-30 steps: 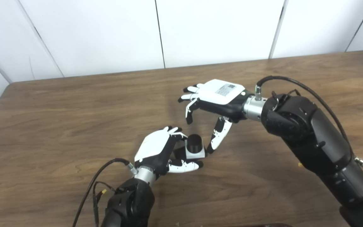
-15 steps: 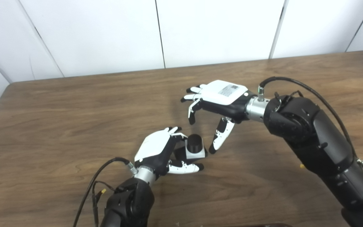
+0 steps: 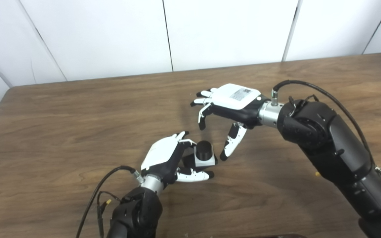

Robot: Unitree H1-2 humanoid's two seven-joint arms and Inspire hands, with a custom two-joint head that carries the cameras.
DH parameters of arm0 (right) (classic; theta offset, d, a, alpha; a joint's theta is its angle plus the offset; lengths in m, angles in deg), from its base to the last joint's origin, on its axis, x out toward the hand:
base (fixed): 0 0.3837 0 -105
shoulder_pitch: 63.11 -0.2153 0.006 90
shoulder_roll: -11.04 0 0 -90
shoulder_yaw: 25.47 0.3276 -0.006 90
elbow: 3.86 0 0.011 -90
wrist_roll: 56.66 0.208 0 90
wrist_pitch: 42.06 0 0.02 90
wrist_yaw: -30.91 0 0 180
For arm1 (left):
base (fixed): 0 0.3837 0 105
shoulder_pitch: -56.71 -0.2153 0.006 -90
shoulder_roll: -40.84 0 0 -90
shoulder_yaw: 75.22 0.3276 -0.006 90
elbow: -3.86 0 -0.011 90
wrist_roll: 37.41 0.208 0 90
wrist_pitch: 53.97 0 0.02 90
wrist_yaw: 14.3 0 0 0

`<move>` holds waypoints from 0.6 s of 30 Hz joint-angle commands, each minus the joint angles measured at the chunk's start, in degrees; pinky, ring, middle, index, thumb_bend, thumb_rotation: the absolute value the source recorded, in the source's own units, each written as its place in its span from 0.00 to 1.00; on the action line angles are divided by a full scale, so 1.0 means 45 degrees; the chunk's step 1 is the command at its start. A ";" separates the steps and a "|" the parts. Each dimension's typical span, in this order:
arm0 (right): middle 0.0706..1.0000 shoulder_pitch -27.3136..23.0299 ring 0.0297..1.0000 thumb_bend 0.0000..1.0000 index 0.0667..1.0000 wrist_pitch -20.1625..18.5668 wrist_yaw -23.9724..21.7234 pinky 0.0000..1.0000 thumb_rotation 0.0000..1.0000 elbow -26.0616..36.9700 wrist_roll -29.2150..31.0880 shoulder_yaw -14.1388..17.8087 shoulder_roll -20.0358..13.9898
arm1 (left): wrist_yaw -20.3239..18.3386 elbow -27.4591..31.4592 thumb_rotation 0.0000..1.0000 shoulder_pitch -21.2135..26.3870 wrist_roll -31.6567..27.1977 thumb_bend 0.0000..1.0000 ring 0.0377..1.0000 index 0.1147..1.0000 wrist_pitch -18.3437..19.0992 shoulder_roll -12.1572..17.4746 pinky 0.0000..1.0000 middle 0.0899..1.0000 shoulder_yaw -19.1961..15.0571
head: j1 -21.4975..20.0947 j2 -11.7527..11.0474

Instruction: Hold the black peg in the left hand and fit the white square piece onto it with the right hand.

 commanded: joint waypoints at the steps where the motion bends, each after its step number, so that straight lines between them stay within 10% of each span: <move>1: 0.94 -0.0391 1.00 0.97 0.61 0.0084 0.0461 1.00 0.34 0.0158 0.0041 0.0238 -0.0112 | -0.0088 0.0408 0.45 0.0010 0.0049 0.80 1.00 0.91 0.0182 0.0053 1.00 0.97 -0.0147 | 0.0028 0.0000; 18: 0.94 -0.0330 1.00 0.96 0.62 0.0352 0.0864 1.00 0.35 -0.0155 0.0111 0.0192 -0.0153 | -0.1604 0.1235 0.39 0.0546 0.0880 0.77 1.00 0.91 0.0229 -0.0334 1.00 0.96 -0.0978 | 0.0284 -0.0137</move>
